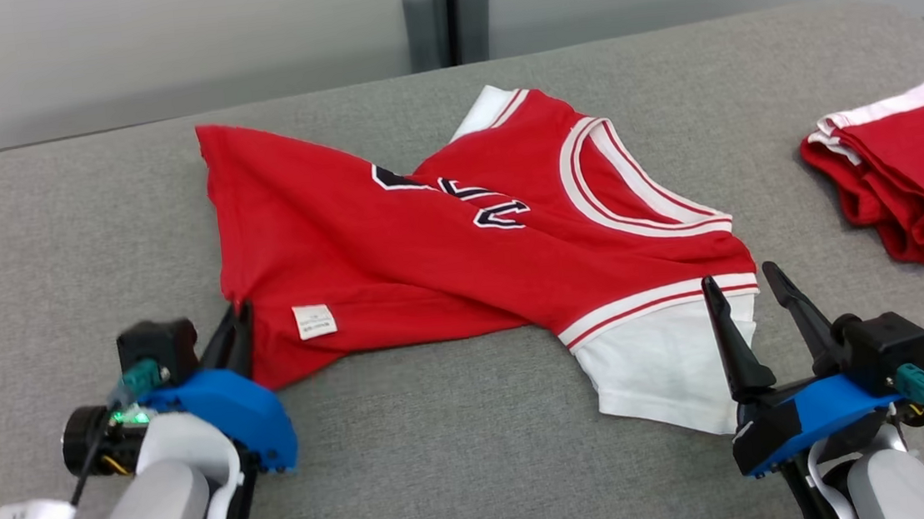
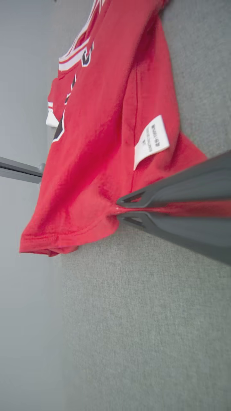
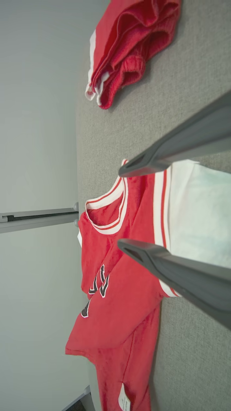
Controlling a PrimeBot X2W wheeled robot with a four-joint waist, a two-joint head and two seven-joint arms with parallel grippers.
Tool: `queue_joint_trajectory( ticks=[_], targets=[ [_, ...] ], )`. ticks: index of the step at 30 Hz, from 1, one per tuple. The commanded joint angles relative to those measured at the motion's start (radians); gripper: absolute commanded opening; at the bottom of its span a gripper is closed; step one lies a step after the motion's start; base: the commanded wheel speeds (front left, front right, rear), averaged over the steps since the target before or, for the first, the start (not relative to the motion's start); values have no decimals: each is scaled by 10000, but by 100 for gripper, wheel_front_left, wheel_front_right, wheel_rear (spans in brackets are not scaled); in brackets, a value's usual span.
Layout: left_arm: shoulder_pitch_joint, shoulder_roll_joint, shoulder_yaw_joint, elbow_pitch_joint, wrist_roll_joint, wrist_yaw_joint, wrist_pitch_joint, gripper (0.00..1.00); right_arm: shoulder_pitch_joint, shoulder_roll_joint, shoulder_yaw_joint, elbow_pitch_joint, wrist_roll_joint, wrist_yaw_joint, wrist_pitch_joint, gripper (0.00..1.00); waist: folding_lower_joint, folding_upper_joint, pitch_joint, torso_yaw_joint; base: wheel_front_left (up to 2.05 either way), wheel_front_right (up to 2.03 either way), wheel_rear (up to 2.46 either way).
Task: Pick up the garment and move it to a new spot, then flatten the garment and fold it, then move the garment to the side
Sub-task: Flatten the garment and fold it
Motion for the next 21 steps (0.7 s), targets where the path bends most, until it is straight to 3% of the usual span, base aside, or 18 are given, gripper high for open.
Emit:
queue_joint_trajectory(
  ticks=[1,8,9,10,11,12,13,17,21],
  targets=[
    [599,194,-84,-740,80,158,-95,0,158,-10,-97,-62,-46,5,15,100,0,0,-96,93,0,0,0],
    [2183,606,-533,-2922,334,631,134,0,339,-10,-234,-237,-59,5,119,100,0,0,-213,334,0,0,0],
    [2415,666,-647,-3212,323,664,275,5,355,-10,-231,-260,-58,5,146,100,0,0,-216,363,0,0,0],
    [2631,697,-768,-3474,301,698,458,32,374,-10,-246,-281,-54,5,170,100,0,0,-224,407,0,0,0],
    [2819,712,-884,-3696,251,697,642,67,376,-10,-246,-299,-42,5,177,100,0,0,-227,436,0,0,0],
    [3003,683,-1009,-3902,146,685,851,93,372,-10,-243,-317,-38,5,198,100,0,0,-227,470,0,0,0],
    [3172,683,-1113,-4053,85,677,1061,100,372,-10,-244,-335,-34,5,214,100,0,0,-227,497,0,0,0],
    [3661,583,-1417,-4647,-438,542,1816,100,374,-10,-174,-369,9,5,263,100,0,0,-300,536,0,0,0],
    [3761,729,-1001,-5476,-879,829,2058,100,416,-12,-157,-325,9,5,259,100,0,0,-431,499,0,0,0]
  ],
)
